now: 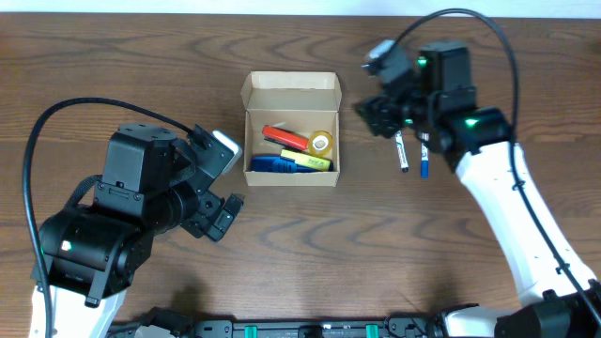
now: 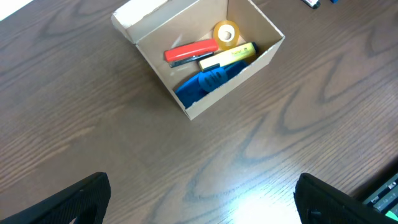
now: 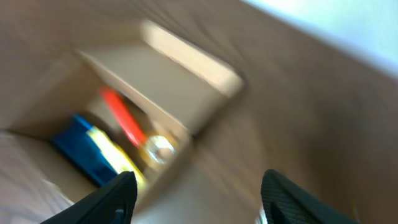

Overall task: Pack container
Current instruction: 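Move the right gripper back to the markers and grasp the black marker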

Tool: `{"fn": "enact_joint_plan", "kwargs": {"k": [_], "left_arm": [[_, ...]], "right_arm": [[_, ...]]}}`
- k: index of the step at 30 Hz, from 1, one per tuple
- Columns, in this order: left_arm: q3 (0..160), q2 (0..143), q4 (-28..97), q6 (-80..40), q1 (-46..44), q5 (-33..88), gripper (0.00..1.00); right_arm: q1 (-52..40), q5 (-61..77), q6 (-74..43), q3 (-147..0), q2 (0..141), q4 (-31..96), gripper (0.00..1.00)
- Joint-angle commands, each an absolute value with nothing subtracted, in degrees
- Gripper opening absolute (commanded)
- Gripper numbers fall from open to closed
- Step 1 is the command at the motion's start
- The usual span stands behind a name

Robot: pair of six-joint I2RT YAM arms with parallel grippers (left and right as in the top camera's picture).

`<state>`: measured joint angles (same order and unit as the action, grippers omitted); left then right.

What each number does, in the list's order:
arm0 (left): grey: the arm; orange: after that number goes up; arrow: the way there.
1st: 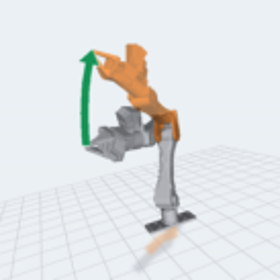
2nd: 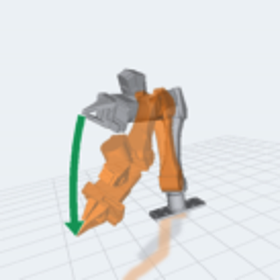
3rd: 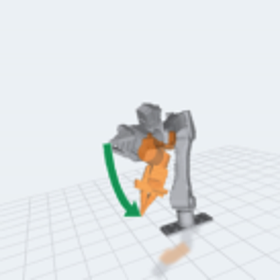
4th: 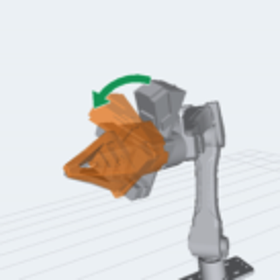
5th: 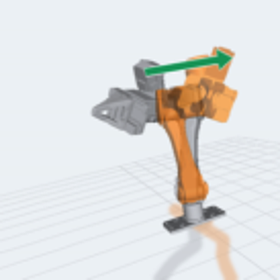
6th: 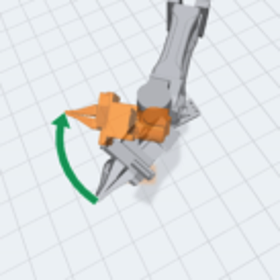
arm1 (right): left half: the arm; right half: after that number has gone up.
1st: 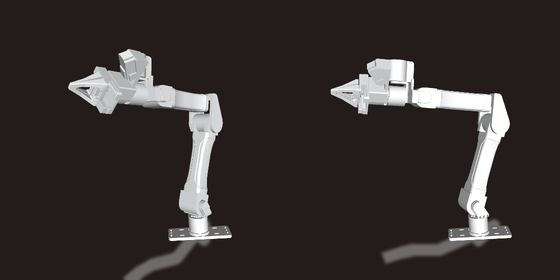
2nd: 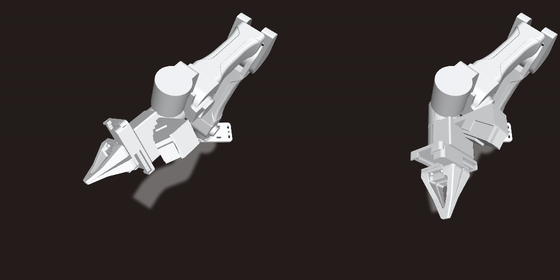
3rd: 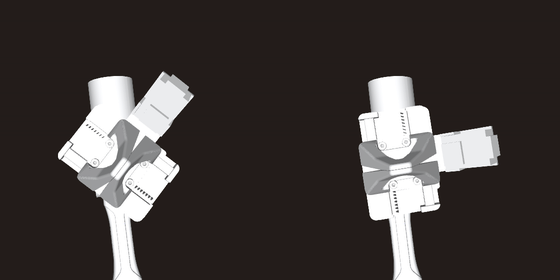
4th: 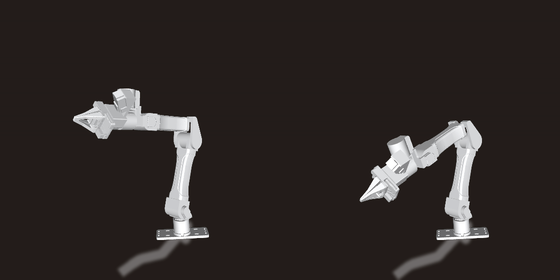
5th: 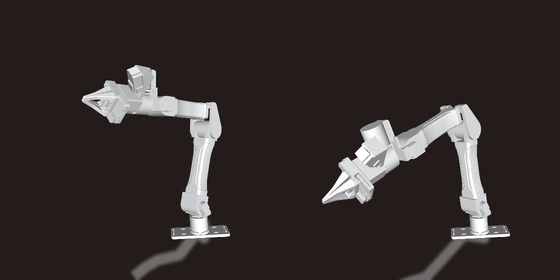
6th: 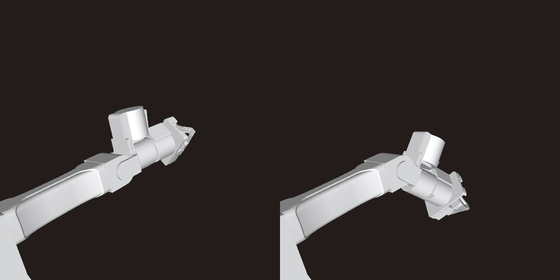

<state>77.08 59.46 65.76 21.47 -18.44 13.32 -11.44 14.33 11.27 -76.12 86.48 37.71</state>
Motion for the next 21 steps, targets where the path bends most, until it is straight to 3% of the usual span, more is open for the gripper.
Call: {"fn": "enact_joint_plan", "kwargs": {"k": [1, 9, 21], "left_arm": [[78.2, 59.5, 65.9, 22.3, -18.3, 13.1, 0.95], [78.2, 59.5, 65.9, 22.3, -18.3, 13.1, 0.95], [78.2, 59.5, 65.9, 22.3, -18.3, 13.1, 0.95]], "right_arm": [[-7.7, 6.5, 2.6, -76.4, 87.2, 41.0, 0.64], [-5.1, 3.1, 2.4, -76.0, 93.6, 44.8, 0.67], [-5.2, 2.8, 2.4, -76.0, 107.2, 40.5, 0.61]]}}
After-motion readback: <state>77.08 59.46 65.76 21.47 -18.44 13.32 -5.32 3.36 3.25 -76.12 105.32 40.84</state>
